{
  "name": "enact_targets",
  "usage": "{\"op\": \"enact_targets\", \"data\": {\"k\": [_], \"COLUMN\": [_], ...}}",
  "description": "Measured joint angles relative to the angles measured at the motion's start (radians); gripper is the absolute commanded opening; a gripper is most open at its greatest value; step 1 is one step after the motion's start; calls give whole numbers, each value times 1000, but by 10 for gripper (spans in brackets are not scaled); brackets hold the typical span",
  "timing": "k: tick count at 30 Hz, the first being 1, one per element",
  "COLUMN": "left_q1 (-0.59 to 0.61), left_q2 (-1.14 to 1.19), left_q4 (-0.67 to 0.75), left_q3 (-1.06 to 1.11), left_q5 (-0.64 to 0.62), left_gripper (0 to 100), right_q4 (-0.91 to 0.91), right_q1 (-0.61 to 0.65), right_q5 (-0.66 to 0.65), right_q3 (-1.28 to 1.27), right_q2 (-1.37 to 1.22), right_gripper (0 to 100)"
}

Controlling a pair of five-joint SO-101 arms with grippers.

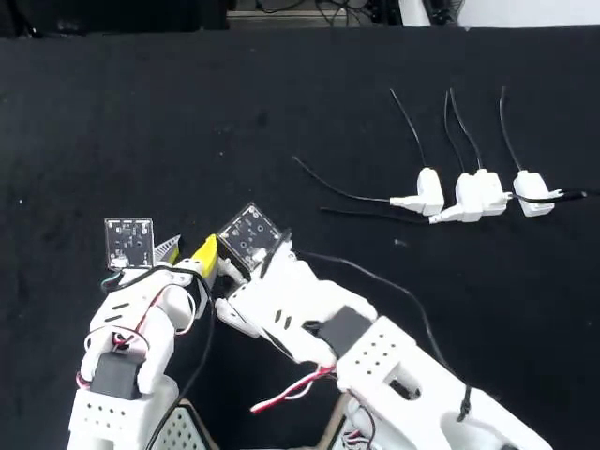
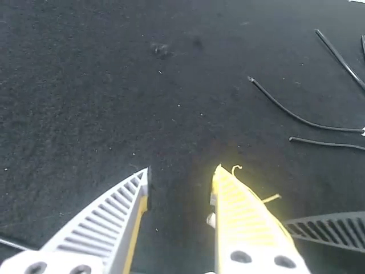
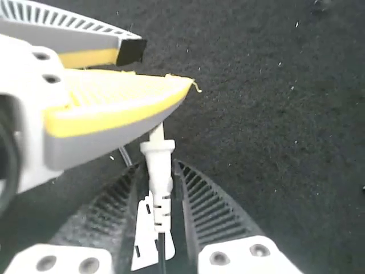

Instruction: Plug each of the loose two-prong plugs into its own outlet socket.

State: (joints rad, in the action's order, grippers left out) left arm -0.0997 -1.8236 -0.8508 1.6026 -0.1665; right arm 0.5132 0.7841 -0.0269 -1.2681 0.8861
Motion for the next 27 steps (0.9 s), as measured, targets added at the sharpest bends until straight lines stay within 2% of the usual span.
{"op": "enact_targets", "data": {"k": [7,27], "left_q1": [0,0], "left_q2": [-2,-2], "left_q4": [-6,-8], "left_q3": [0,0], "left_q5": [2,2], "left_gripper": [188,188], "right_q4": [0,0], "right_q1": [2,2], "right_q5": [0,0], "right_q3": [-34,-34], "right_q2": [84,89], "right_gripper": [11,11]}}
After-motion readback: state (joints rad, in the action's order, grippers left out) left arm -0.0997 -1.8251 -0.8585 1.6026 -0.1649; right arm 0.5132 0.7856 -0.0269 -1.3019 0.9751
